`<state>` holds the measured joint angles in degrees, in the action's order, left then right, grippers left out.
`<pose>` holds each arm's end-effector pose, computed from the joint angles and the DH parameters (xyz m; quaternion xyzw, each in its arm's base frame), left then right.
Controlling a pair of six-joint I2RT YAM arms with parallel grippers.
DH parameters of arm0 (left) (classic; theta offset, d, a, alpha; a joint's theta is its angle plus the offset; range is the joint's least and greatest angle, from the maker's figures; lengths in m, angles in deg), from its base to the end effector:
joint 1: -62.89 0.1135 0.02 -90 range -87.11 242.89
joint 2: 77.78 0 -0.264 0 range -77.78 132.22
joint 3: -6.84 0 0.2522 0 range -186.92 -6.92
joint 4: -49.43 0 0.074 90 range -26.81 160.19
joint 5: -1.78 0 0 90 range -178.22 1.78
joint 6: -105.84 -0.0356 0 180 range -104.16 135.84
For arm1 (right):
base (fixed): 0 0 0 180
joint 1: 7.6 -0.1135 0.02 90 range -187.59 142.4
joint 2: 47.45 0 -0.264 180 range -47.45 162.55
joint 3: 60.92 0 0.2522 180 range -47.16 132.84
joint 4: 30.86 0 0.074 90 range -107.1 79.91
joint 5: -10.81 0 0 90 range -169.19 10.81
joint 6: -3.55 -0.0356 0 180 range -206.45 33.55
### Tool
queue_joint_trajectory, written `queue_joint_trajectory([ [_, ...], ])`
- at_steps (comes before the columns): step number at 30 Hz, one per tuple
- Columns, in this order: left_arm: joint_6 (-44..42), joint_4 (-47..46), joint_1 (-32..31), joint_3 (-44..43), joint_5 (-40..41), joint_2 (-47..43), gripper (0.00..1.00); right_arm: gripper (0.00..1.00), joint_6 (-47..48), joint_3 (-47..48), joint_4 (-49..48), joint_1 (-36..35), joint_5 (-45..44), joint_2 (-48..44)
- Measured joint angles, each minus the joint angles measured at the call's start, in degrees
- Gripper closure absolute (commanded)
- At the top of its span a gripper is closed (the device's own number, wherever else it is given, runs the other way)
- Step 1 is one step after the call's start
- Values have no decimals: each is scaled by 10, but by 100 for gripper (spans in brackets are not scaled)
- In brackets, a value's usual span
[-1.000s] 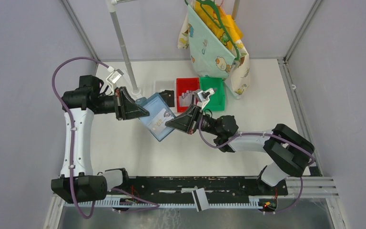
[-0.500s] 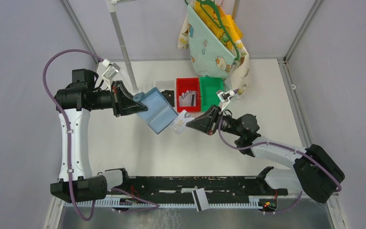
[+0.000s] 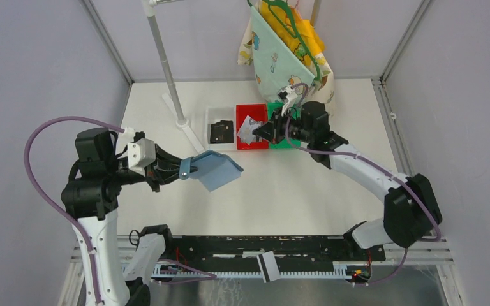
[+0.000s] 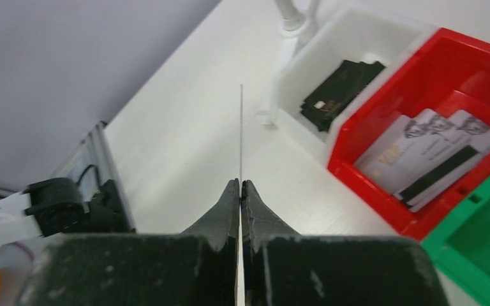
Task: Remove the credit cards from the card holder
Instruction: Place the credit card in the storage box.
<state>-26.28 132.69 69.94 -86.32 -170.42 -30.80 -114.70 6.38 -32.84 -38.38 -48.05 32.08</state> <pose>0.0811 -0.0255 0.4410 0.4826 0.5550 -0.3955 0.5502 0.2666 0.1802 0.3011 -0.1884 0.7353 0.4835 0.4360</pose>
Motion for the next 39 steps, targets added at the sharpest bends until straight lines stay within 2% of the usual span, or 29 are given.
queue_joint_trajectory([
  [7,-15,-36,0,23,-15,16,98,100,89,134,111,11,-47,167],
  [15,-17,-41,0,40,-28,31,98,100,128,253,178,21,-78,307],
  [24,-17,-42,-2,56,-37,29,98,100,145,355,215,29,-90,370],
  [32,-17,-42,-4,57,-38,28,98,100,155,385,245,38,-104,412],
  [34,-17,-43,-4,57,-39,28,98,92,160,382,254,39,-104,413],
  [37,-17,-45,-4,58,-39,29,98,59,167,368,256,39,-104,409],
  [39,-17,-45,-4,58,-39,29,98,42,168,365,261,39,-104,408],
])
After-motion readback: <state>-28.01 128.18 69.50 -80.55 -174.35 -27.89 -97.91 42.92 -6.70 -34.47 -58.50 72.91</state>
